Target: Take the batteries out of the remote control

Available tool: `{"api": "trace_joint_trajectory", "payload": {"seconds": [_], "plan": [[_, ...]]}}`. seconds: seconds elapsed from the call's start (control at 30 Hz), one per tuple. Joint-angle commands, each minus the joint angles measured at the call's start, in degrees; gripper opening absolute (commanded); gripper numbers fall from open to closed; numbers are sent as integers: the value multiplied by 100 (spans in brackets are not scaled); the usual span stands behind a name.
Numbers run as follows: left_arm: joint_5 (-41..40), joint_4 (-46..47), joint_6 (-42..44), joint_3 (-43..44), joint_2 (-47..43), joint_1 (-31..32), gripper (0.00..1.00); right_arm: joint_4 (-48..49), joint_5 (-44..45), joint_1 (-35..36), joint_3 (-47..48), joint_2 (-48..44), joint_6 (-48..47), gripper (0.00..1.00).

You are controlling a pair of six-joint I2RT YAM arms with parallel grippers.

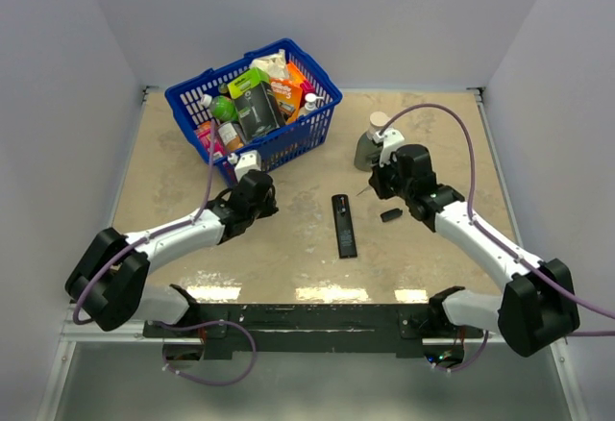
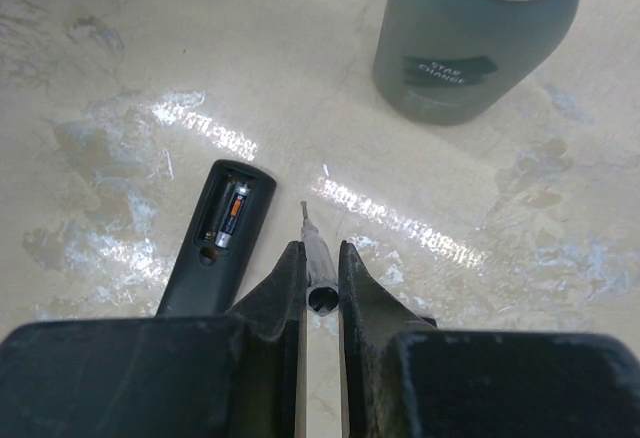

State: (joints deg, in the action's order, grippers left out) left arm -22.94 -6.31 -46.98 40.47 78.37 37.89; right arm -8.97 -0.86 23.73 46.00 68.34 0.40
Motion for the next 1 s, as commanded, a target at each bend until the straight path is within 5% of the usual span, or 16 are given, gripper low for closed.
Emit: {"api": "trace_joint_trajectory", "payload": {"seconds": [0.0,0.23,0.97], "plan": [[1089,885,663,-83,-243,-18,30,142,-465,53,120,214,171,0],[1652,1105,909,-57,-261,-18,45,-8,-564,396,260,549,91,0],[2566,1281,1042,31,345,-18,43,-8,-1600,1152,260,39,530,0]]}}
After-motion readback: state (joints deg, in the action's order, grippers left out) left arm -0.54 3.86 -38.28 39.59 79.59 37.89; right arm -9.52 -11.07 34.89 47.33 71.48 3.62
